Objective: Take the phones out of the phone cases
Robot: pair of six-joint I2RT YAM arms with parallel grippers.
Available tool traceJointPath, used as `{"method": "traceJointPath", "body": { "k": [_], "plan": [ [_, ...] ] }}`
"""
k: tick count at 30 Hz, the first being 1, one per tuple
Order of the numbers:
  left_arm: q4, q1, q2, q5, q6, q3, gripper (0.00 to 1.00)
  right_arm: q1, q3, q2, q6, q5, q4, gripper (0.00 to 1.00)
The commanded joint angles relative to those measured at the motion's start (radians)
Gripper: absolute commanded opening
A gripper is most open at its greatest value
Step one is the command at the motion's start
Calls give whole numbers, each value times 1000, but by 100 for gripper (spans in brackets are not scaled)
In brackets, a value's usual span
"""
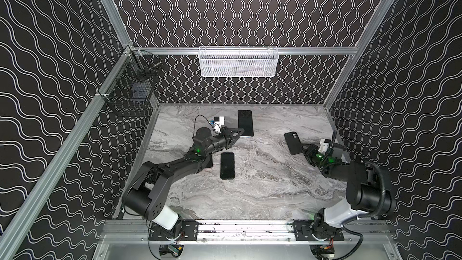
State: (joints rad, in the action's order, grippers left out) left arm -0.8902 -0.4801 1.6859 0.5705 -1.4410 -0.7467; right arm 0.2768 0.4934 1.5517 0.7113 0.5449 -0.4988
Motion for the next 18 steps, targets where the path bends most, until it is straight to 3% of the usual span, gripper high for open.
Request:
{"method": "traceJointPath", "body": {
  "k": [1,9,18],
  "plan": [
    [38,0,-37,-22,79,0,0,1,-21,-64,-44,-91,76,59],
    [215,-32,-104,-76,196,-13,0,1,-85,-242,-107,-140,136,63],
    [230,-86,-6,-84,227,-89,0,-8,-178,-421,-168,-123,149,64]
  ]
}}
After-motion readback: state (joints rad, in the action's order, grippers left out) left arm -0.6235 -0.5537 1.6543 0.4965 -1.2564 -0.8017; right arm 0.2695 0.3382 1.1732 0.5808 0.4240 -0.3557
